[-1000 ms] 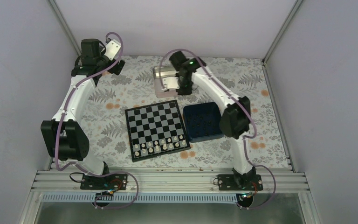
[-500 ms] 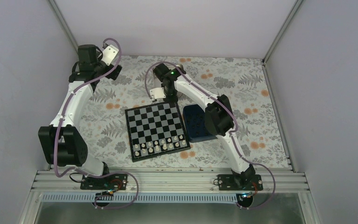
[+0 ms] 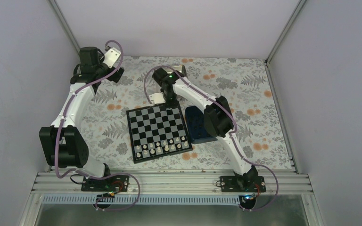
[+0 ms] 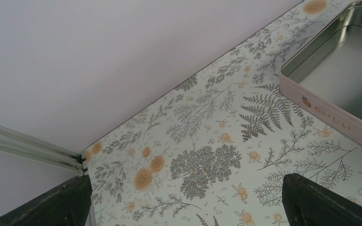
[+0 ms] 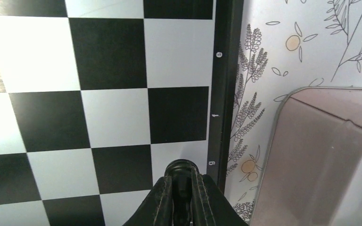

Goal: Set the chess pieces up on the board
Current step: Place the chess piece on the chessboard.

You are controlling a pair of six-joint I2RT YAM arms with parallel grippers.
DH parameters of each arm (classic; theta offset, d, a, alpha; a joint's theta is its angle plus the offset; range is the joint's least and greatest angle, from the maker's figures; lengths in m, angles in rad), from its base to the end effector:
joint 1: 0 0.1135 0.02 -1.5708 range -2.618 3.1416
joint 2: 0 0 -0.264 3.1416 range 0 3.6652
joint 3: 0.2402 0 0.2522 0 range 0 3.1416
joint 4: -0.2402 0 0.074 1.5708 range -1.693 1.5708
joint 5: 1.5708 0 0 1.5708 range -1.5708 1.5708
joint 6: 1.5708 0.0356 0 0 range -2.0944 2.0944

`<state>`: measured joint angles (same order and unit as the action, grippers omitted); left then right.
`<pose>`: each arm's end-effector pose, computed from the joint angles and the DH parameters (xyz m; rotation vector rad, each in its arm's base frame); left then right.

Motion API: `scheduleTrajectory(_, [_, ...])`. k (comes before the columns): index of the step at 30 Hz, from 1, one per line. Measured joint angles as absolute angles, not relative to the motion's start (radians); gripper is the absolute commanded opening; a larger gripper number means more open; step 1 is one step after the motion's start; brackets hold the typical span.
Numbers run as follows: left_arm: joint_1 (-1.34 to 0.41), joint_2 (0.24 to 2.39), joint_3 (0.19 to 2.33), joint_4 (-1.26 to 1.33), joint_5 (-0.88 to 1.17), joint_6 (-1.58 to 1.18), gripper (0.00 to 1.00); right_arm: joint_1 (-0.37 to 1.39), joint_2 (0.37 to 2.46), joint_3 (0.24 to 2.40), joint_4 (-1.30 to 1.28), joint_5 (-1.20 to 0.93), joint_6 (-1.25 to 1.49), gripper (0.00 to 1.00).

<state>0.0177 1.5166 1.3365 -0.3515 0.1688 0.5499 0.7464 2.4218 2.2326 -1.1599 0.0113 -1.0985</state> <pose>0.3515 0.0002 0.3370 0.6490 1.9954 0.1655 0.3633 0.3355 0.1935 -2.3299 1.7674 -0.0733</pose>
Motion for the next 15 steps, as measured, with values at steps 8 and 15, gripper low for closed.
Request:
scheduleTrajectory(8, [0.018, 1.517, 1.336, -0.352, 0.187, 0.558, 1.0, 0.752, 2.423, 2.232, -1.185, 0.0, -1.098, 0.11])
scheduleTrajectory(15, [0.018, 1.517, 1.336, -0.352, 0.192, 0.558, 1.0, 0.752, 2.423, 2.226, -1.174, 0.002, -1.098, 0.11])
